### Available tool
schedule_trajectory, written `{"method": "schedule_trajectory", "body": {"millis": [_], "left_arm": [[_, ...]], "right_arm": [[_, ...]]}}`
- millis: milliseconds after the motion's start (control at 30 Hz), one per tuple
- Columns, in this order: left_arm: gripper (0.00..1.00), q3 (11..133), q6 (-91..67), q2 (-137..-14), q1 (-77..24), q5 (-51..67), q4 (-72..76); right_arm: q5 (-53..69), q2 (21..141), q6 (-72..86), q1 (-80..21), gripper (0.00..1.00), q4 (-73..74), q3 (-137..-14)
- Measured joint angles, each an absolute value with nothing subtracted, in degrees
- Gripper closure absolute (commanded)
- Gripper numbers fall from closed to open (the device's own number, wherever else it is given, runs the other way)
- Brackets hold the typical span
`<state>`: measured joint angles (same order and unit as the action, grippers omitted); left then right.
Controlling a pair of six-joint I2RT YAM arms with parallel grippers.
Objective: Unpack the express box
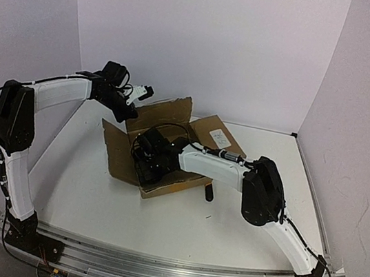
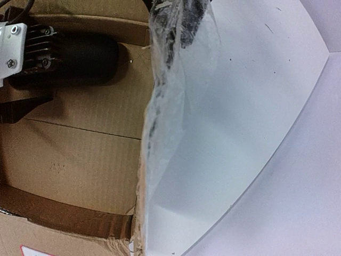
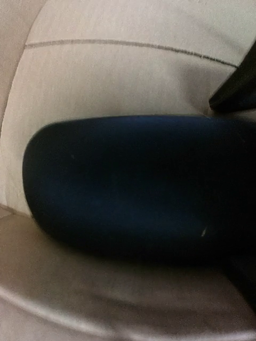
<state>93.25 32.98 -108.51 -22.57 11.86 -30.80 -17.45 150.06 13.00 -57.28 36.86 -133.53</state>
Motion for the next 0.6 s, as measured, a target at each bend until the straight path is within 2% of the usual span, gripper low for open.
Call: {"method": "schedule_trajectory", "body": {"millis": [67,167,433,600], "left_arm": [[1.0,93.3,33.2,-108.5,-22.6,11.8,-31.4],[1.0,93.2,34.6,-108.5,-22.6,11.8,-31.7],[1.0,91.4,45.9,-108.5,-22.0,13.2,-29.8],[1.0,90.9,54.9,-108.5,-20.7,14.6,-29.3]], "right_arm": [[-19.2,150.1,12.1,-57.5,0.49,37.1,-133.2],[-20.2,150.1,11.8,-57.6,0.61,37.3,-133.4],[-18.8,149.4,12.5,-57.1,0.76,35.8,-132.3],[-15.9,141.7,15.3,-55.6,0.84,27.5,-121.1]]}}
